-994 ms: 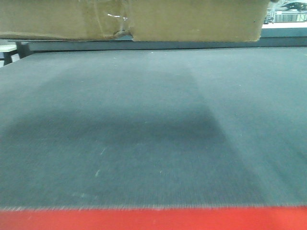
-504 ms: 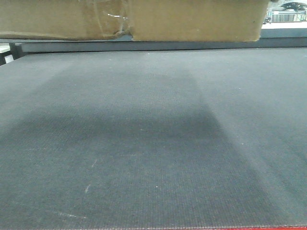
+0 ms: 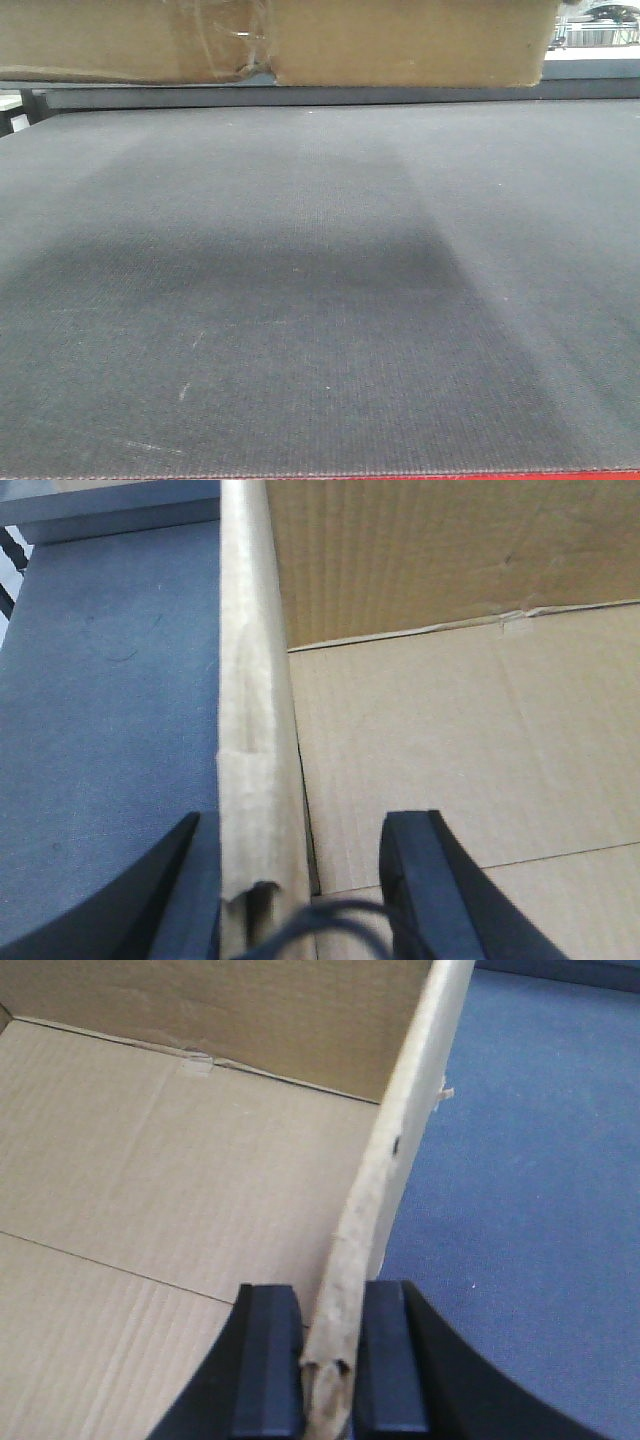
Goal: Grab carton from right shelf to conveyor
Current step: 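Lower the carton with both grippers onto the black conveyor belt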
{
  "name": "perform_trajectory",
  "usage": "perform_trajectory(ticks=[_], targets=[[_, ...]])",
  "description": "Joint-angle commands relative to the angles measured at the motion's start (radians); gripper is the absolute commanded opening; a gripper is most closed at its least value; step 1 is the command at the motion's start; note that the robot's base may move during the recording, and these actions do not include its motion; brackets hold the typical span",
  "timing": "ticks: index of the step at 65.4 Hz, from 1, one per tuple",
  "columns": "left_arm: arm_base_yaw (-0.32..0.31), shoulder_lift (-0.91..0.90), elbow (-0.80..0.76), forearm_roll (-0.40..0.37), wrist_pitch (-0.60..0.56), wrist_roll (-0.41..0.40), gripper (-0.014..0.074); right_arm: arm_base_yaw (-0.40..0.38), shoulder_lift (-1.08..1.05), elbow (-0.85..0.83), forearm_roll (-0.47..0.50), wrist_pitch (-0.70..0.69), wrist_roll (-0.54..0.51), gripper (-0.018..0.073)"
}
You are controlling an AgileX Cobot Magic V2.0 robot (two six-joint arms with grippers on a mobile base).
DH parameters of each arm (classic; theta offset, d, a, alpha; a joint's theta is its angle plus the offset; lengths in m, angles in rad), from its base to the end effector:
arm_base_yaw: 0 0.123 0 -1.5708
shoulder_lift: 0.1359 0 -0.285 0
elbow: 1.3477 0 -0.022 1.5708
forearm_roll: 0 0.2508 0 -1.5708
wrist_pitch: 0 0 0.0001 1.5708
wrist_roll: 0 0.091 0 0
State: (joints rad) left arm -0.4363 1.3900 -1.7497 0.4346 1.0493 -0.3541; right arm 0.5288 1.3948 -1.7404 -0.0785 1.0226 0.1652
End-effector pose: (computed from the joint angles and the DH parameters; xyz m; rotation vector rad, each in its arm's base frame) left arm 0.2639 -0.0863 0.4909 0.1052 2.0853 0.0576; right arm 0.2470 0.1373 0.4825 -0.3985 2.1367 0.3039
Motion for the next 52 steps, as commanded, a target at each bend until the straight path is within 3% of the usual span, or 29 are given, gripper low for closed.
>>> perform_trajectory(ticks=[1, 24, 39, 52], targets=[[-0.007, -0.011, -0.005, 0.023, -0.054, 0.029, -0.0009, 0.004, -0.008, -0.003, 0.014, -0.044, -0.024, -0.0067], [-0.007, -0.011, -0.005, 0.023, -0.082, 0.029, -0.0009, 0.004, -0.008, -0.003, 0.016, -0.046, -0.024, -0.0067], [-0.005, 0.011, -0.007, -0.067, -0.011, 0.029, -0.0009, 0.002, 0.015, -0.003, 0.020, -0.021, -0.024, -0.0067], [-0.005, 0.107, 0.027, -0.089, 0.026, 0.029, -0.0009, 0.002, 0.128, -0.003, 0.005, 0.023, -0.024, -0.0067]])
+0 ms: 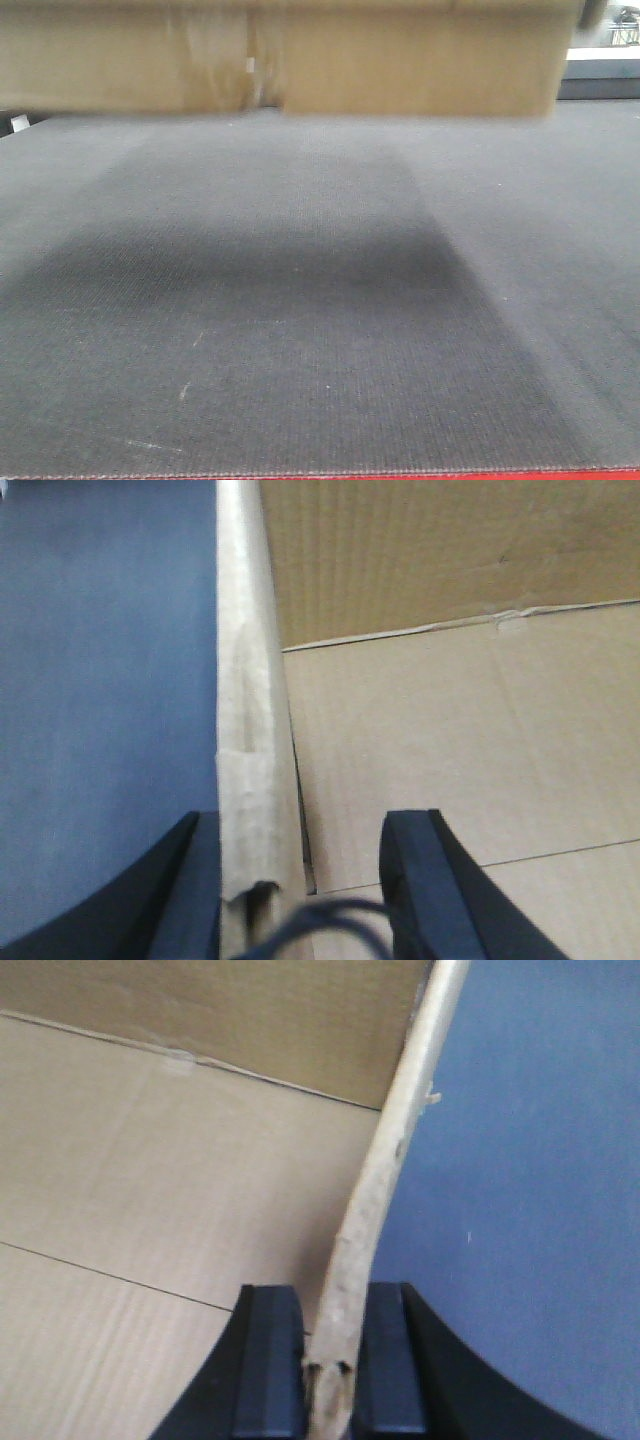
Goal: Grab carton from right shelf to conveyor
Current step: 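Lower the carton with both grippers onto the black conveyor belt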
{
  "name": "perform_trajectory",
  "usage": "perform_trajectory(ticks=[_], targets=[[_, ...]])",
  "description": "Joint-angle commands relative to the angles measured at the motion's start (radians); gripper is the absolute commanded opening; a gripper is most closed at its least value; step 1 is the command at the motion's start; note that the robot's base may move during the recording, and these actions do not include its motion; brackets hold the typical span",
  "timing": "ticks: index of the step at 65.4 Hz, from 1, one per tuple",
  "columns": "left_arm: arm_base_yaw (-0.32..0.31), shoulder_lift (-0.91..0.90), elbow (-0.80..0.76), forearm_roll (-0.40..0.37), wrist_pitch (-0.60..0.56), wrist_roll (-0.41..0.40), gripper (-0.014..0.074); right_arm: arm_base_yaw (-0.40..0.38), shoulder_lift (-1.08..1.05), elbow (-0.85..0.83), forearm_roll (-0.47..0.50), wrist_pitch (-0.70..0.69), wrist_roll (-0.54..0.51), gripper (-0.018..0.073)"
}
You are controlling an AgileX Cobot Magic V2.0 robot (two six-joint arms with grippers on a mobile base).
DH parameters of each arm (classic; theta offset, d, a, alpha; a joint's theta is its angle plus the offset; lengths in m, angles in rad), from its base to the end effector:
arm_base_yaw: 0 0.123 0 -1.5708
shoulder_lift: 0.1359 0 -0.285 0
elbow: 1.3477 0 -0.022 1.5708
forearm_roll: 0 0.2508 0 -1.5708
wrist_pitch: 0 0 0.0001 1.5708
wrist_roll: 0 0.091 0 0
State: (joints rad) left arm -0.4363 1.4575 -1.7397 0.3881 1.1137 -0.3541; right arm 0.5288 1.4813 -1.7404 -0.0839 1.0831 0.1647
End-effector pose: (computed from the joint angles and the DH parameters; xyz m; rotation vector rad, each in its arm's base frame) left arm 0.2823 -0.0975 0.4629 0.1128 2.2314 0.0649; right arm 0.2701 0.1500 0.4526 -0.4268 2.2769 0.2490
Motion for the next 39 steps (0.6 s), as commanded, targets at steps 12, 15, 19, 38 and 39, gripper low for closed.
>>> perform_trajectory(ticks=[12, 15, 19, 38, 39], targets=[[-0.005, 0.122, 0.082, -0.043, -0.105, 0.029, -0.0009, 0.002, 0.156, -0.003, 0.005, -0.038, -0.023, -0.0067], [-0.005, 0.142, 0.101, -0.043, -0.123, 0.029, -0.0009, 0.001, 0.179, -0.003, -0.004, -0.040, -0.023, -0.0067], [0.001, 0.159, 0.118, -0.043, -0.145, 0.029, -0.0009, 0.001, 0.202, -0.003, -0.024, -0.042, -0.023, -0.0067], [0.060, 0.183, 0.137, -0.070, -0.218, 0.001, 0.0294, -0.040, 0.241, -0.003, -0.041, -0.056, -0.023, 0.0196], [0.064, 0.183, 0.137, -0.070, -0.218, 0.001, 0.0340, -0.041, 0.241, -0.003, -0.041, -0.057, -0.023, 0.0238]])
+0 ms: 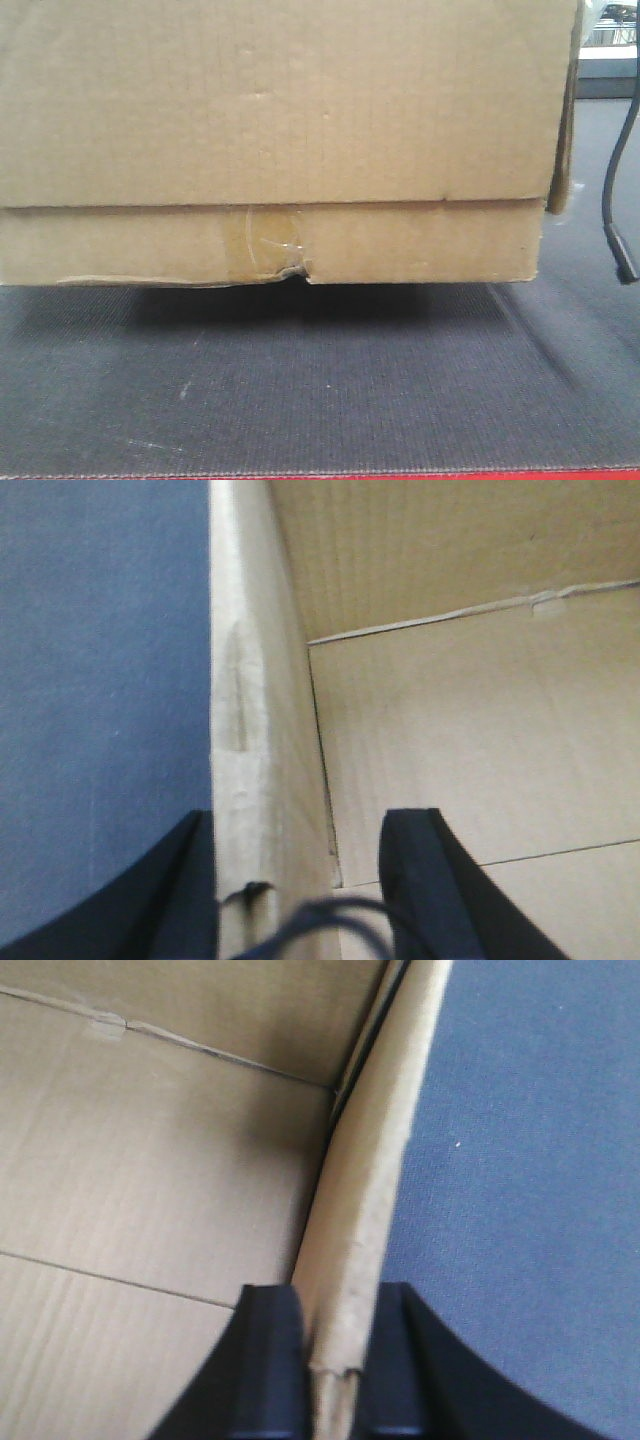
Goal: Grab carton from right shelf to conveyor
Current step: 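Lower the carton with both grippers onto the black conveyor belt, then open both grippers and release the carton's side walls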
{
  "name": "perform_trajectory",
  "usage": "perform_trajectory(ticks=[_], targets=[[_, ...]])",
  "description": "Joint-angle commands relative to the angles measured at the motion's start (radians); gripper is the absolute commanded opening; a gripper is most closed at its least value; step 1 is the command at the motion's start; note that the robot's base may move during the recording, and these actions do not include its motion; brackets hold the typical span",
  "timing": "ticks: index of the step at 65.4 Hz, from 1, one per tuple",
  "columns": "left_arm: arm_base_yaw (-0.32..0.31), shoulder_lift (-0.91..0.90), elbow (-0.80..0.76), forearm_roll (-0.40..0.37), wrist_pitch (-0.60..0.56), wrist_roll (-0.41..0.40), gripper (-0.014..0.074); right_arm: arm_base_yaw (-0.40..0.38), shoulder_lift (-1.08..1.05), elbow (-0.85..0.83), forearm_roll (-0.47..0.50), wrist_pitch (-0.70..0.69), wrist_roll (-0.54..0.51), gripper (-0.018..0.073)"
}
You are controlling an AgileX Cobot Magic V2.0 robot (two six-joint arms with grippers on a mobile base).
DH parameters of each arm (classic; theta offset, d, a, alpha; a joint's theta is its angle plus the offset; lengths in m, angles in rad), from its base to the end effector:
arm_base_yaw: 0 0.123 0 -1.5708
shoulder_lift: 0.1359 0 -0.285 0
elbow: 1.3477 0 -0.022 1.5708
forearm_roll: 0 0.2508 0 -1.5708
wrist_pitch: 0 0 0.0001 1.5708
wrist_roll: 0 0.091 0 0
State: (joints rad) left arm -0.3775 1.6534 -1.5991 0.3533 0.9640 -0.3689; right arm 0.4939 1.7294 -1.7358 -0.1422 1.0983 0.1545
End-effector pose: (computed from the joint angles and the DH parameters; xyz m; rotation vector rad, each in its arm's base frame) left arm 0.3496 -0.1108 0.3630 0.1393 2.4205 0.1142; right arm 0.3392 0.1696 0.3650 -0.4676 2.5171 0.0604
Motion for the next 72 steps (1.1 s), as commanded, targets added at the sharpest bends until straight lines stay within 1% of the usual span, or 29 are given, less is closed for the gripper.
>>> perform_trajectory(ticks=[1, 4, 6, 7, 10, 20, 30, 36, 40, 41, 44, 47, 48, 54, 55, 56, 62, 68, 72], targets=[[0.006, -0.013, -0.004, -0.035, -0.068, 0.016, 0.0370, -0.007, -0.007, -0.007, 0.017, -0.072, -0.010, 0.0281], [0.006, -0.013, -0.004, -0.035, -0.070, 0.016, 0.0489, -0.012, -0.007, -0.007, 0.017, -0.074, -0.002, 0.0455], [0.006, -0.013, -0.006, -0.035, -0.070, 0.016, 0.0544, -0.012, -0.009, -0.009, 0.017, -0.071, -0.002, 0.0554], [0.006, -0.013, -0.008, -0.035, -0.070, 0.016, 0.0569, -0.012, -0.009, -0.009, 0.017, -0.069, -0.002, 0.0584], [0.006, -0.016, -0.011, -0.037, -0.068, 0.016, 0.0622, -0.013, -0.015, -0.009, 0.017, -0.067, -0.002, 0.0571], [0.006, -0.067, -0.011, -0.072, -0.072, 0.016, 0.0602, -0.013, -0.061, -0.009, 0.019, -0.067, -0.002, 0.0570], [0.006, -0.150, -0.011, -0.072, -0.064, 0.028, 0.0589, -0.013, -0.138, -0.009, 0.019, -0.074, -0.002, 0.0566], [0.017, -0.199, -0.007, -0.066, -0.064, 0.036, 0.0538, -0.025, -0.183, -0.009, 0.019, -0.069, -0.002, 0.0500], [0.045, -0.237, 0.010, -0.066, -0.064, 0.035, 0.0443, -0.037, -0.207, -0.009, 0.019, -0.056, -0.002, 0.0403], [0.049, -0.241, 0.012, -0.066, -0.064, 0.035, 0.0432, -0.041, -0.213, -0.009, 0.019, -0.052, -0.002, 0.0377], [0.083, -0.270, 0.035, -0.066, -0.066, 0.035, 0.0326, -0.061, -0.234, -0.007, 0.019, -0.043, -0.002, 0.0263], [0.114, -0.291, 0.062, -0.066, -0.068, 0.043, 0.0238, -0.084, -0.251, -0.007, 0.019, -0.032, -0.002, 0.0174], [0.130, -0.302, 0.076, -0.068, -0.068, 0.052, 0.0193, -0.091, -0.255, -0.007, 0.019, -0.031, -0.002, 0.0132], [0.204, -0.356, 0.154, -0.094, -0.089, 0.089, -0.0026, -0.149, -0.280, -0.005, 0.019, -0.019, -0.002, -0.0037], [0.217, -0.365, 0.173, -0.100, -0.097, 0.097, -0.0039, -0.160, -0.286, -0.005, 0.019, -0.018, -0.002, -0.0065], [0.226, -0.377, 0.187, -0.105, -0.105, 0.107, -0.0029, -0.167, -0.286, -0.005, 0.019, -0.018, -0.002, -0.0076], [0.269, -0.428, 0.286, -0.121, -0.149, 0.113, 0.0006, -0.210, -0.297, 0.001, 0.019, -0.014, -0.002, -0.0073], [0.301, -0.485, 0.396, -0.123, -0.205, 0.113, 0.0005, -0.245, -0.315, 0.038, 0.019, -0.030, -0.002, -0.0073], [0.315, -0.525, 0.465, -0.123, -0.240, 0.113, 0.0005, -0.262, -0.337, 0.099, 0.019, -0.058, -0.002, -0.0073]])
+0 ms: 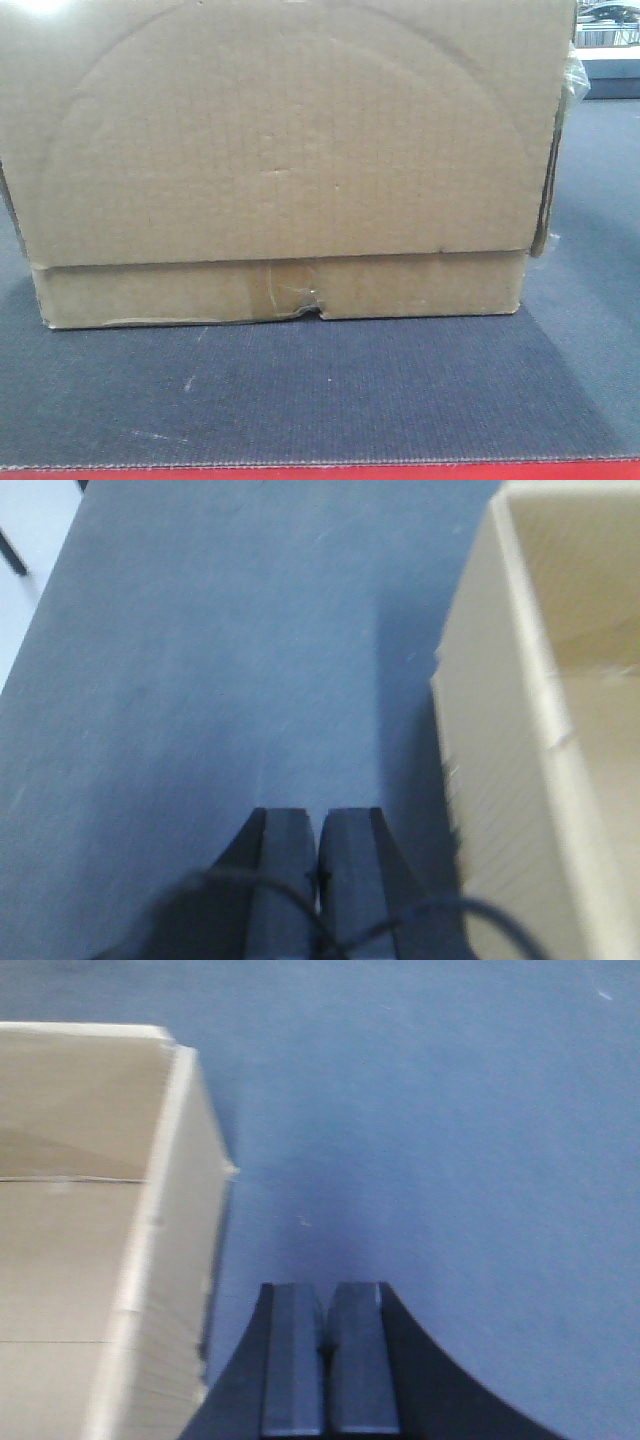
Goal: Grab carton from right shelf to conveyor
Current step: 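Open both grippers and release the carton's side walls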
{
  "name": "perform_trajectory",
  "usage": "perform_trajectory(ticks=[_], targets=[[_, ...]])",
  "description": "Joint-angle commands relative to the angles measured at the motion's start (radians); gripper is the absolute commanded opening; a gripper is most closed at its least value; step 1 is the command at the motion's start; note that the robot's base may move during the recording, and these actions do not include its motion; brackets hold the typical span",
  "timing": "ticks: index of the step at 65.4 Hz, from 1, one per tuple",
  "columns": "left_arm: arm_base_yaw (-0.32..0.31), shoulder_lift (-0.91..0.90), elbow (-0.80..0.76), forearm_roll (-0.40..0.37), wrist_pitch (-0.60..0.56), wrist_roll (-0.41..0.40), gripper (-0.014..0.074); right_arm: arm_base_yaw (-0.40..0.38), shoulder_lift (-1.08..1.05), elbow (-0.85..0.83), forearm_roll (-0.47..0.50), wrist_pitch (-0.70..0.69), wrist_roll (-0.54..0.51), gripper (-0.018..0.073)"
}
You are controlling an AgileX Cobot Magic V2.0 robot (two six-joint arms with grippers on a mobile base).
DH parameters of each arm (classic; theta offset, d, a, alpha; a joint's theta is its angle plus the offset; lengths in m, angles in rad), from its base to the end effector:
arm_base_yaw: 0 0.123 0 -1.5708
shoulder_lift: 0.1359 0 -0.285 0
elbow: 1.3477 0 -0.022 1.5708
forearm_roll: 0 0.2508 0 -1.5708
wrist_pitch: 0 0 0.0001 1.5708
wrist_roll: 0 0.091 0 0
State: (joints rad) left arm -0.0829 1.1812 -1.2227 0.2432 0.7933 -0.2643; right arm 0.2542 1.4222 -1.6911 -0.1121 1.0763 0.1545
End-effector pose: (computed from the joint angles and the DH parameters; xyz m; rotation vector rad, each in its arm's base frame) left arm 0.2461 -0.0048 0.3986 -0.1048 2.2084 0.0945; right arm 0.2848 0.0647 0.4564 -0.1236 2.2818 0.0725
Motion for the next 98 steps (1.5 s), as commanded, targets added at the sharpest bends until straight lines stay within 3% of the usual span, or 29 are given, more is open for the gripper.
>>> perform_trajectory(ticks=[1, 30, 48, 73, 98], targets=[[0.024, -0.061, 0.106, -0.013, -0.077, 0.008, 0.0005, -0.025, -0.036, 0.070, -0.012, -0.045, -0.002, -0.0073], [0.037, -0.382, 0.529, -0.015, -0.253, 0.008, 0.0005, -0.048, -0.415, 0.838, -0.035, -0.513, -0.002, -0.0073], [0.037, -0.611, 0.684, -0.013, -0.315, 0.008, 0.0005, -0.048, -0.769, 1.183, -0.035, -0.686, -0.002, -0.0073], [0.037, -0.787, 0.721, -0.013, -0.310, 0.008, 0.0005, -0.048, -1.256, 1.277, -0.035, -0.697, -0.002, -0.0073], [0.037, -0.791, 0.721, -0.013, -0.312, 0.008, 0.0005, -0.048, -1.328, 1.277, -0.035, -0.697, -0.002, -0.0073]])
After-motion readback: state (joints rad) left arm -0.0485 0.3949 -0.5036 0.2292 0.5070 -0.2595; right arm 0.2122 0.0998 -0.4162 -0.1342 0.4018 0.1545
